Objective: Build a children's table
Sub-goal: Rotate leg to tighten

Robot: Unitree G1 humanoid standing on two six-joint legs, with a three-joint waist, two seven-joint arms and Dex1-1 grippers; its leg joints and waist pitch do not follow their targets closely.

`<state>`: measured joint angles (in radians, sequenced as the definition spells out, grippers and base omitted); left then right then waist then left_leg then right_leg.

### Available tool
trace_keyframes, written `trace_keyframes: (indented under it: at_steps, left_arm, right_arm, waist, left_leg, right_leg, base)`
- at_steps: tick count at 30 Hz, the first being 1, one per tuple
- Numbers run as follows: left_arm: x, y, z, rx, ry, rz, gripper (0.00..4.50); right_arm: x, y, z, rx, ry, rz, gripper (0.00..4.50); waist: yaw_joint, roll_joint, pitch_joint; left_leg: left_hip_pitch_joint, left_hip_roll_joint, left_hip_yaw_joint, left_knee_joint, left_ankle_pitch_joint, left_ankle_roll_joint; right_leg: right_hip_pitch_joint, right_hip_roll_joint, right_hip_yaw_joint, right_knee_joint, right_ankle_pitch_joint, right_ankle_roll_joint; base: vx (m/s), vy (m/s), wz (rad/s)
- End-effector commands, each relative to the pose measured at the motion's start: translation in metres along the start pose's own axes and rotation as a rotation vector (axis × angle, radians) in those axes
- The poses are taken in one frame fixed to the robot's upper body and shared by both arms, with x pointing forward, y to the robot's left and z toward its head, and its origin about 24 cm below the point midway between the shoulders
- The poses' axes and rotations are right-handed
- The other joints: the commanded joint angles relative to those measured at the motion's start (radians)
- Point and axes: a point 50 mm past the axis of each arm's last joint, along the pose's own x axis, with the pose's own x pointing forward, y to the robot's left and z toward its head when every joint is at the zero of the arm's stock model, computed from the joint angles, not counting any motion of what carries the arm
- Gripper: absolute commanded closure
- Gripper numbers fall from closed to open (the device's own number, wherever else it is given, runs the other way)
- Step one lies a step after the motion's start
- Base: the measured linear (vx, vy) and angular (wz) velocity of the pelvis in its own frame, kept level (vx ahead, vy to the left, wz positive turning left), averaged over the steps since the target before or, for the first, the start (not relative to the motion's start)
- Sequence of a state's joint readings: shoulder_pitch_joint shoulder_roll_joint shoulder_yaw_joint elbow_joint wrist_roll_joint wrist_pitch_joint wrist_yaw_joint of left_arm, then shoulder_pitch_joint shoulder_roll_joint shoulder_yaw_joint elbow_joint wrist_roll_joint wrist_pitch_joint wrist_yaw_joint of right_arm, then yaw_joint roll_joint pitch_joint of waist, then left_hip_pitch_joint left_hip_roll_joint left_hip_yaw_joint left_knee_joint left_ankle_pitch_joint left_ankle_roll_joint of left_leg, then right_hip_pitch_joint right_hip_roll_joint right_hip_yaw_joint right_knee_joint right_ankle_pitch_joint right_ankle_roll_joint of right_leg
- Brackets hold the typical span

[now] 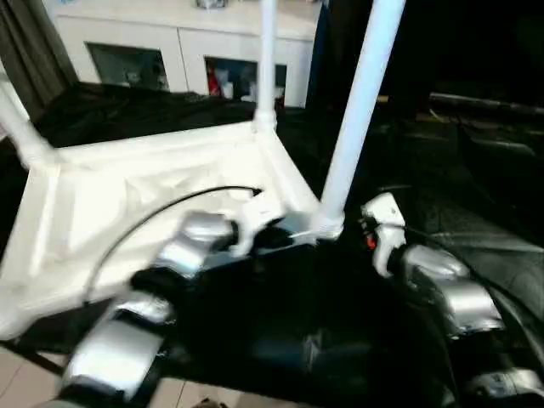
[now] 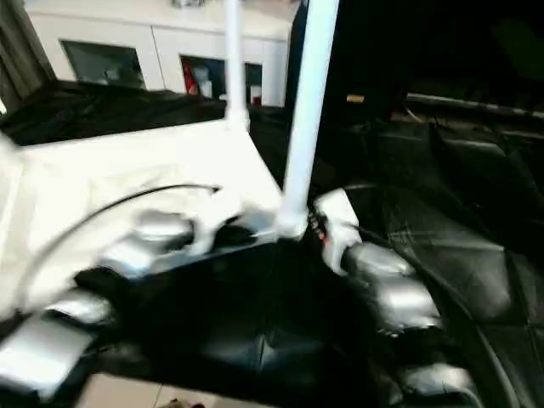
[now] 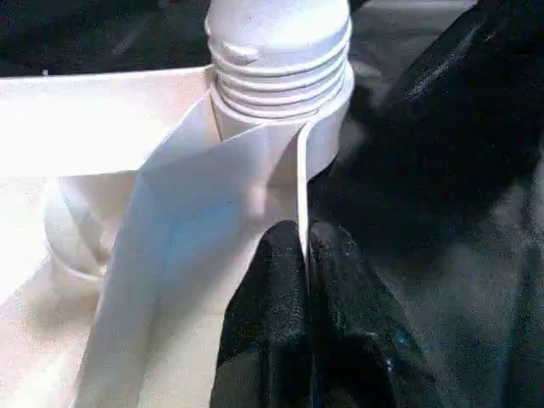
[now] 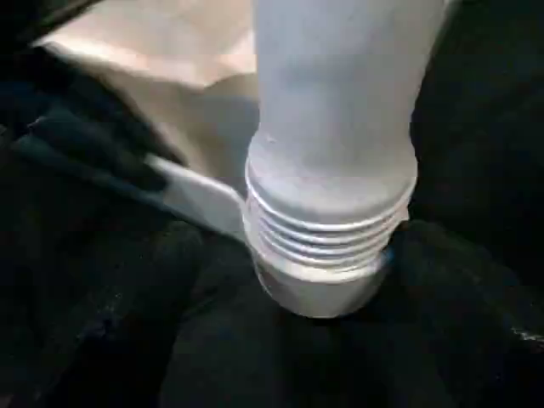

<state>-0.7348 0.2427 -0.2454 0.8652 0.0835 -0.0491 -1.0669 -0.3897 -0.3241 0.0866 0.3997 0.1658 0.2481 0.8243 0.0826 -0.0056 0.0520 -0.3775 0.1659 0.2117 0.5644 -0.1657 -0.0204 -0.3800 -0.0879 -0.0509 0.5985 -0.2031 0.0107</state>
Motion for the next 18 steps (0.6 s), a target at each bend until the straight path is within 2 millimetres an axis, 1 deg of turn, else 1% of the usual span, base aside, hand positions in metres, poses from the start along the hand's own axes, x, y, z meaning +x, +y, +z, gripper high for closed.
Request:
trace_keyframes:
  at_steps: [1,2,3,4,5,6,8,9,10,11,12,13,14,15,16,18]
  left_arm:
    - [0.005,-0.014,-0.002,0.015,-0.017,-0.138,4.5]
    - [0.002,-0.017,-0.004,0.01,-0.012,-0.175,4.5]
    - [0.002,-0.017,-0.004,0.01,-0.012,-0.175,4.5]
    - [0.0,-0.018,-0.005,0.006,-0.01,-0.194,4.5]
    - [-0.002,-0.02,-0.006,-0.001,-0.008,-0.22,4.5]
    - [-0.004,-0.022,-0.007,-0.001,-0.006,-0.237,4.5]
    - [-0.005,-0.023,-0.008,0.001,-0.006,-0.246,4.5]
    - [-0.005,-0.023,-0.008,0.0,-0.006,-0.25,4.5]
    - [-0.006,-0.024,-0.009,-0.001,-0.006,-0.255,4.5]
    - [-0.006,-0.025,-0.009,-0.002,-0.008,-0.258,4.5]
    - [-0.007,-0.025,-0.009,-0.003,-0.009,-0.255,4.5]
    - [-0.009,-0.025,-0.009,-0.005,-0.01,-0.258,4.5]
    - [-0.009,-0.025,-0.009,-0.005,-0.01,-0.259,4.5]
    - [-0.009,-0.026,-0.009,-0.006,-0.01,-0.26,4.5]
    - [-0.01,-0.026,-0.01,-0.006,-0.01,-0.259,4.5]
    - [-0.011,-0.026,-0.01,-0.008,-0.011,-0.26,4.5]
  right_arm:
    - [0.003,0.006,0.007,-0.012,-0.022,0.072,0.56]
    - [0.002,0.004,0.008,-0.015,-0.019,0.077,0.56]
    - [0.002,0.004,0.008,-0.015,-0.019,0.077,0.56]
    - [0.001,0.004,0.008,-0.016,-0.016,0.084,0.56]
    - [0.001,0.004,0.008,-0.019,-0.004,0.098,0.56]
    - [0.002,0.006,0.008,-0.015,-0.001,0.113,0.56]
    - [0.002,0.007,0.007,-0.01,0.0,0.123,0.56]
    - [0.002,0.008,0.007,-0.011,0.004,0.133,0.56]
    - [0.002,0.009,0.006,-0.012,0.01,0.145,0.56]
    - [0.001,0.011,0.006,-0.012,0.014,0.161,0.56]
    - [0.001,0.012,0.004,-0.012,0.02,0.172,0.72]
    - [0.001,0.013,0.003,-0.01,0.026,0.187,0.82]
    - [0.001,0.013,0.003,-0.01,0.026,0.188,0.82]
    - [0.0,0.013,0.003,-0.01,0.027,0.19,0.9]
    - [0.0,0.013,0.002,-0.009,0.027,0.189,1.08]
    - [0.0,0.013,0.003,-0.004,0.024,0.189,1.08]
  waist:
    - [0.005,-0.015,-0.068]
    - [0.009,-0.009,-0.072]
    - [0.009,-0.009,-0.072]
    - [0.015,-0.007,-0.071]
    - [0.015,-0.009,-0.071]
    - [0.019,-0.011,-0.07]
    - [0.022,-0.01,-0.068]
    - [0.021,-0.011,-0.065]
    - [0.022,-0.01,-0.064]
    - [0.02,-0.015,-0.063]
    - [0.02,-0.013,-0.061]
    - [0.02,-0.014,-0.06]
    - [0.02,-0.014,-0.06]
    - [0.018,-0.015,-0.058]
    - [0.018,-0.015,-0.059]
    - [0.017,-0.016,-0.059]
  left_leg:
    - [0.005,0.075,-0.04,-0.055,-0.132,0.087]
    - [0.016,0.078,-0.034,-0.047,-0.101,0.098]
    - [0.015,0.077,-0.031,-0.044,-0.08,0.11]
    - [0.019,0.078,-0.027,-0.041,-0.083,0.114]
    - [0.02,0.078,-0.026,-0.04,-0.087,0.115]
    - [0.017,0.078,-0.026,-0.041,-0.091,0.116]
    - [0.018,0.078,-0.026,-0.043,-0.118,0.105]
    - [0.017,0.078,-0.027,-0.046,-0.138,0.093]
    - [0.018,0.08,-0.029,-0.048,-0.157,0.078]
    - [0.018,0.08,-0.028,-0.049,-0.165,0.073]
    - [0.019,0.08,-0.029,-0.052,-0.183,0.061]
    - [0.02,0.081,-0.03,-0.053,-0.2,0.049]
    - [0.02,0.081,-0.03,-0.053,-0.2,0.049]
    - [0.02,0.079,-0.03,-0.054,-0.219,0.037]
    - [0.02,0.079,-0.031,-0.054,-0.219,0.032]
    - [0.02,0.08,-0.032,-0.055,-0.216,0.029]
  right_leg:
    - [0.04,-0.078,0.039,-0.054,-0.07,-0.249]
    - [0.028,-0.073,0.038,-0.046,0.004,-0.273]
    - [0.028,-0.072,0.037,-0.039,0.061,-0.297]
    - [0.025,-0.072,0.037,-0.039,0.077,-0.31]
    - [0.025,-0.073,0.036,-0.038,0.08,-0.315]
    - [0.028,-0.075,0.036,-0.037,0.069,-0.315]
    - [0.028,-0.076,0.036,-0.042,0.023,-0.306]
    - [0.027,-0.077,0.037,-0.046,-0.017,-0.297]
    - [0.028,-0.079,0.037,-0.049,-0.054,-0.287]
    - [0.027,-0.078,0.038,-0.052,-0.071,-0.283]
    - [0.026,-0.078,0.039,-0.055,-0.108,-0.272]
    - [0.026,-0.081,0.04,-0.058,-0.139,-0.264]
    - [0.026,-0.081,0.04,-0.058,-0.139,-0.264]
    - [0.024,-0.081,0.042,-0.062,-0.175,-0.253]
    - [0.024,-0.082,0.042,-0.062,-0.183,-0.248]
    - [0.024,-0.081,0.042,-0.061,-0.18,-0.246]
  base:
    - [0.0,0.0,0.0]
    - [0.0,0.0,0.0]
    - [0.0,0.0,0.0]
    - [0.0,0.0,0.0]
    - [0.0,0.0,0.0]
    - [0.0,0.0,0.0]
    - [0.0,0.0,0.0]
    - [0.0,0.0,0.0]
    - [0.0,0.0,0.0]
    - [0.0,0.0,0.0]
    - [0.0,0.0,0.0]
    - [0.0,0.0,0.0]
    - [0.0,0.0,0.0]
    - [0.0,0.0,0.0]
    - [0.0,0.0,0.0]
    - [0.0,0.0,0.0]
